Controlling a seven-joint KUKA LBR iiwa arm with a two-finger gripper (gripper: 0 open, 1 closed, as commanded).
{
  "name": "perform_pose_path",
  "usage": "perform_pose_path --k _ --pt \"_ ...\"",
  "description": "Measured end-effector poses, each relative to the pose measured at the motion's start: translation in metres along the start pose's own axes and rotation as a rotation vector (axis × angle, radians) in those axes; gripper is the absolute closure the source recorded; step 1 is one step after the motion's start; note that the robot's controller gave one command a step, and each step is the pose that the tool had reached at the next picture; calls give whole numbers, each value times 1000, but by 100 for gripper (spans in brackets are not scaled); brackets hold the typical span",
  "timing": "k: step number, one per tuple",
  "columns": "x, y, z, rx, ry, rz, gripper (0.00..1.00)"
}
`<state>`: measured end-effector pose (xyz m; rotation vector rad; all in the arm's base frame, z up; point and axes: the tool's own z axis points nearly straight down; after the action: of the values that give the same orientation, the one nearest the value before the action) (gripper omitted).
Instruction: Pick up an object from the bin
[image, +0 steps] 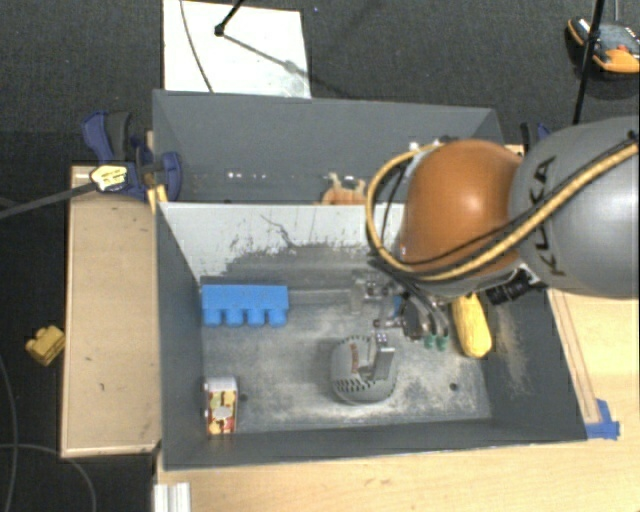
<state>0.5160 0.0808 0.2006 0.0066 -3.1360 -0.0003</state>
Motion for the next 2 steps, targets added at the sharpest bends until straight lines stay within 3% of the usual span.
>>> perform_pose_path --k 1,2 --pt "-1 0 -4 -1 -8 2 0" --pt "-11 -23 38 -2 -15 37 0"
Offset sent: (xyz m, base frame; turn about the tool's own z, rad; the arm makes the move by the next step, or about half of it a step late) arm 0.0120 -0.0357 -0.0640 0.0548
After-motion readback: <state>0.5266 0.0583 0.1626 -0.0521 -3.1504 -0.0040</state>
